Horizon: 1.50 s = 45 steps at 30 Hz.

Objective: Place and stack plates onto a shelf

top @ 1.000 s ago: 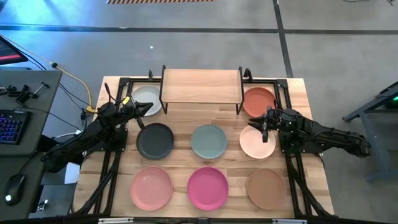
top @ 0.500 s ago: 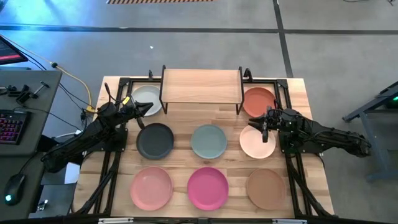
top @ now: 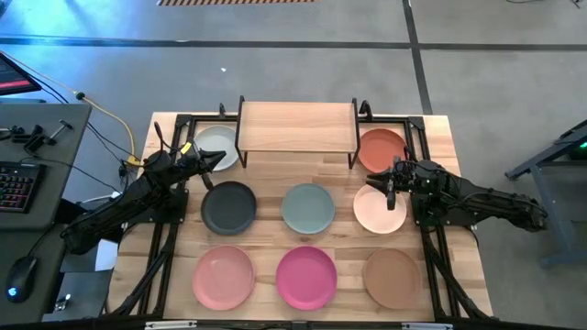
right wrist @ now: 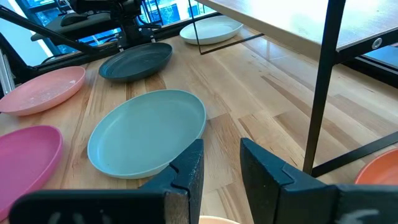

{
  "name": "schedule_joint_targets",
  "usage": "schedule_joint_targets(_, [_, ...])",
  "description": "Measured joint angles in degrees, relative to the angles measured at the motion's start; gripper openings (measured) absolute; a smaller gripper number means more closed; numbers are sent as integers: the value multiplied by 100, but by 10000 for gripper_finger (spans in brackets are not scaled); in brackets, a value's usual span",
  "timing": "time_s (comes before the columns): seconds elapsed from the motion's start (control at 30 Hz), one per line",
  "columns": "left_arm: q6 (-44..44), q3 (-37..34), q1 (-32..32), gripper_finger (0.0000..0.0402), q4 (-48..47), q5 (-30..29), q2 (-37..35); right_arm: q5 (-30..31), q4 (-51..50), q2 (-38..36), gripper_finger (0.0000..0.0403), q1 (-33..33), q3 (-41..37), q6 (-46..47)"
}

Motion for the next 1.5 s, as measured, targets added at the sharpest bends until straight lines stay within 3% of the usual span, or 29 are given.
schedule_joint_targets(0.2, [0, 0, -1, 8, 0, 1, -1, 0, 51, 0, 85, 0, 0, 24])
schedule_joint_targets(0.57, [0, 0, -1, 8, 0, 0, 0, 252, 275, 0, 85, 0, 0, 1745])
schedule_joint_targets(0.77, [-56, 0, 0, 8, 0, 1, -1, 271, 394, 0, 85, 0, 0, 1955])
schedule_joint_targets(1.1, [-52, 0, -2, 8, 0, 1, -2, 304, 1813, 0, 85, -7, 7, 1346])
schedule_joint_targets(1.5, [-187, 0, -7, 8, 9, -36, -1, 1272, 3863, 0, 85, -4, 15, 1456])
